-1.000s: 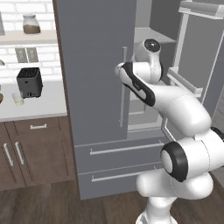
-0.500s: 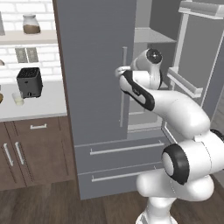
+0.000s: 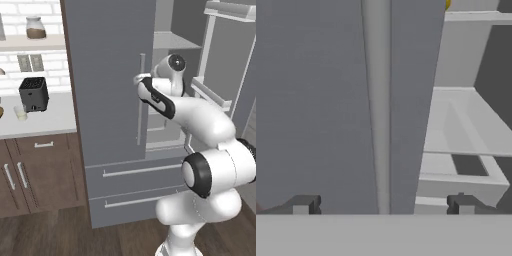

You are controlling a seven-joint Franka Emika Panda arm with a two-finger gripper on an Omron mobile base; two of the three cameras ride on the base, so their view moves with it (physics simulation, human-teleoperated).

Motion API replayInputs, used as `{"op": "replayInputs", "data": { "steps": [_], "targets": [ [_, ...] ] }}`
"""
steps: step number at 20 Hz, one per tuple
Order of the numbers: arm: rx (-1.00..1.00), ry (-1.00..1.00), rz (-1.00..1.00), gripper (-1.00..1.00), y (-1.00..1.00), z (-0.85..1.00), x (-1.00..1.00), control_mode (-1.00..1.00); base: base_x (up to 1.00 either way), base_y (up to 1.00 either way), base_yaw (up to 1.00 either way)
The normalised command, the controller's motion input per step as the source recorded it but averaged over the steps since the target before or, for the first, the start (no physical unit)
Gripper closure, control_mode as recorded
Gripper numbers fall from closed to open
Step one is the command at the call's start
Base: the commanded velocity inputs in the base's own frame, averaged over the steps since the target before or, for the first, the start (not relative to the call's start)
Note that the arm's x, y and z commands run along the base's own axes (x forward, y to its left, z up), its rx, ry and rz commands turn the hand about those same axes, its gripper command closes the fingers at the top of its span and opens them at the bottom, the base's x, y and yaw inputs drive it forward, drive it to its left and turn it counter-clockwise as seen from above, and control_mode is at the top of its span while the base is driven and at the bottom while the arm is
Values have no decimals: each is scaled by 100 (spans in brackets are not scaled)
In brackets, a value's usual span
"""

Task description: Grab a lemon wedge from the fridge and one ice cube from the ice bowl, and put them in the glass of lemonade.

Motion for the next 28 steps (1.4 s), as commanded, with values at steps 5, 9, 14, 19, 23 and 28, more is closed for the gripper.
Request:
{"op": "replayInputs", "data": {
  "steps": [5, 9, 14, 19, 23, 28],
  "targets": [
    [-3, 3, 0, -100, 6, -16, 37, -100, 0, 0, 0],
    [-4, 3, 0, -100, 12, -13, 46, -100, 0, 0, 0],
    [-3, 2, 0, -100, 6, -7, 43, -100, 0, 0, 0],
    [-1, 1, 0, -100, 0, -15, 39, -100, 0, 0, 0],
    [0, 0, 0, -100, 0, -24, 27, -100, 0, 0, 0],
    [0, 0, 0, -100, 2, -12, 24, -100, 0, 0, 0]
  ]
}}
